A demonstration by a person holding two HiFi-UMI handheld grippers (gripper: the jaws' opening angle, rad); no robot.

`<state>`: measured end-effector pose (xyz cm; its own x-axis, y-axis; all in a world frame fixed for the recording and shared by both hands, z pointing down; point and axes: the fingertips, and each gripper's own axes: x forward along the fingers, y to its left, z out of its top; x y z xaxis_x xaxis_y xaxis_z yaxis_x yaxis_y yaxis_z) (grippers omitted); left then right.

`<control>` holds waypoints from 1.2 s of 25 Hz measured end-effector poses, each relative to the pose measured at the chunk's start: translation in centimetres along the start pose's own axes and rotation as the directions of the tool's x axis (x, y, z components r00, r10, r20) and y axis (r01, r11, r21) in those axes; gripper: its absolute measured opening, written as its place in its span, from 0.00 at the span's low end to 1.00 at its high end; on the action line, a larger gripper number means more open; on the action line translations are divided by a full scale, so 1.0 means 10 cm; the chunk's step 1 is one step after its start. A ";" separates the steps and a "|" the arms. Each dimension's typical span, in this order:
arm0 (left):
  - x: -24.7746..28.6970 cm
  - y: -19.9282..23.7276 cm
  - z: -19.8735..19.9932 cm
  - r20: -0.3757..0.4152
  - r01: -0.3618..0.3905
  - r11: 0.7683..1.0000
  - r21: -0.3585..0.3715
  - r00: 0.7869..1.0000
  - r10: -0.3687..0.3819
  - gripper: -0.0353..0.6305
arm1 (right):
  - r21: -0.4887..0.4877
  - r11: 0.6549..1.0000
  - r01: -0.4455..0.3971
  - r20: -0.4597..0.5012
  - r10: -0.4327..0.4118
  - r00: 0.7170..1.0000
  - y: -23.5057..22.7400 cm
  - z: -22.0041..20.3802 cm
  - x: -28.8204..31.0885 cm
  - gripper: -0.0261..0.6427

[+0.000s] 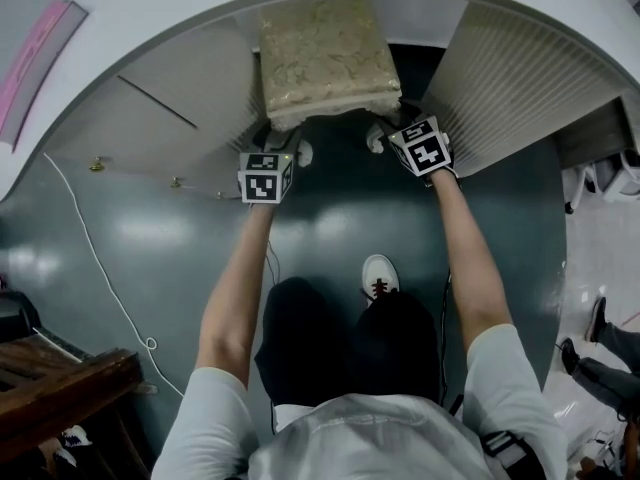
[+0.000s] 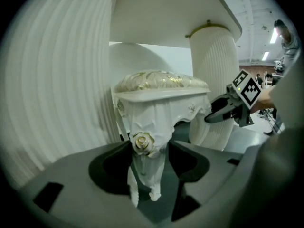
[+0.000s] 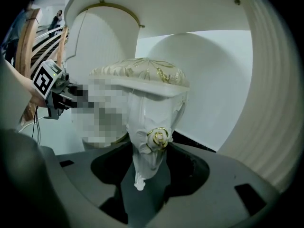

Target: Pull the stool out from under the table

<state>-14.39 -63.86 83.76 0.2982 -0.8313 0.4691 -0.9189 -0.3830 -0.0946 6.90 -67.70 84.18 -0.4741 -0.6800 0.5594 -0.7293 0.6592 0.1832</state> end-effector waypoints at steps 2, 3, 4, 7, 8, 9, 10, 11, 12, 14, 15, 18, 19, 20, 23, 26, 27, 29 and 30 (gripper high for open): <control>-0.07 -0.05 -0.03 -0.002 0.005 1.000 0.003 1.000 -0.005 0.42 | 0.008 1.000 0.006 -0.004 -0.006 1.000 0.05 -0.05 -0.08 0.39; -0.11 -0.08 -0.06 -0.003 0.013 1.000 0.005 1.000 -0.013 0.42 | 0.013 1.000 0.005 -0.007 -0.004 1.000 0.08 -0.08 -0.12 0.39; -0.15 -0.11 -0.08 -0.002 0.021 1.000 0.006 1.000 -0.021 0.42 | 0.016 1.000 0.002 -0.009 -0.002 1.000 0.12 -0.11 -0.17 0.39; -0.29 -0.20 -0.15 0.006 0.044 0.999 0.008 0.999 -0.044 0.41 | 0.020 1.000 -0.005 -0.015 0.005 1.000 0.22 -0.19 -0.30 0.39; -0.34 -0.23 -0.18 0.009 0.052 0.999 0.007 0.999 -0.052 0.41 | 0.021 1.000 -0.004 -0.020 0.004 1.000 0.26 -0.23 -0.35 0.39; -0.39 -0.26 -0.21 0.012 0.060 0.998 0.003 0.998 -0.060 0.41 | 0.022 1.000 -0.003 -0.025 0.003 1.000 0.30 -0.27 -0.41 0.39; -0.45 -0.29 -0.23 0.015 0.068 0.998 -0.003 0.998 -0.068 0.41 | 0.024 1.000 -0.002 -0.028 0.003 1.000 0.34 -0.30 -0.46 0.39; -0.50 -0.32 -0.26 0.020 0.077 0.997 -0.008 0.997 -0.077 0.41 | 0.027 1.000 -0.001 -0.030 0.002 1.000 0.39 -0.34 -0.51 0.39; -0.55 -0.35 -0.29 0.024 0.085 0.996 -0.010 0.996 -0.084 0.41 | 0.031 1.000 0.000 -0.032 0.001 0.999 0.43 -0.37 -0.55 0.39; -0.65 -0.41 -0.34 0.030 0.096 0.995 -0.013 0.995 -0.096 0.41 | 0.036 0.999 0.003 -0.038 -0.001 0.999 0.51 -0.43 -0.64 0.39; -0.70 -0.44 -0.37 0.032 0.101 0.995 -0.014 0.994 -0.101 0.40 | 0.039 0.999 0.003 -0.042 -0.002 0.999 0.55 -0.45 -0.69 0.39; -0.88 -0.53 -0.45 0.035 0.129 0.991 -0.027 0.991 -0.128 0.40 | 0.048 0.999 0.003 -0.047 -0.001 0.999 0.69 -0.54 -0.85 0.39; -0.93 -0.55 -0.47 0.038 0.141 0.989 -0.036 0.989 -0.140 0.40 | 0.051 0.999 0.006 -0.047 -0.003 0.999 0.73 -0.56 -0.90 0.39; -0.98 -0.58 -0.49 0.042 0.153 0.987 -0.045 0.988 -0.151 0.40 | 0.054 0.999 0.009 -0.047 -0.007 0.999 0.77 -0.59 -0.95 0.39; -1.11 -0.65 -0.56 0.044 0.180 0.982 -0.060 0.983 -0.178 0.40 | 0.056 0.998 0.017 -0.062 -0.014 0.998 0.88 -0.66 -1.07 0.39; -1.22 -0.69 -0.59 0.039 0.194 0.979 -0.065 0.981 -0.192 0.40 | 0.062 0.998 0.023 -0.073 -0.018 0.997 0.96 -0.70 -1.17 0.39; -1.25 -0.71 -0.60 0.035 0.200 0.978 -0.067 0.980 -0.198 0.40 | 0.065 0.998 0.025 -0.075 -0.020 0.997 0.99 -0.71 -1.21 0.39; -1.34 -0.77 -0.65 0.020 0.218 0.973 -0.071 0.976 -0.217 0.40 | 0.065 0.998 0.024 -0.084 -0.018 0.996 1.06 -0.77 -1.29 0.39; -1.39 -0.80 -0.68 0.014 0.230 0.971 -0.071 0.973 -0.230 0.40 | 0.063 0.998 0.021 -0.090 -0.015 0.996 1.10 -0.80 -1.34 0.39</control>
<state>-12.94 -46.46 83.98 0.5049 -0.7264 0.4663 -0.8415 -0.5346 0.0783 9.17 -48.81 85.18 -0.4168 -0.6583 0.6269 -0.7684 0.6236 0.1439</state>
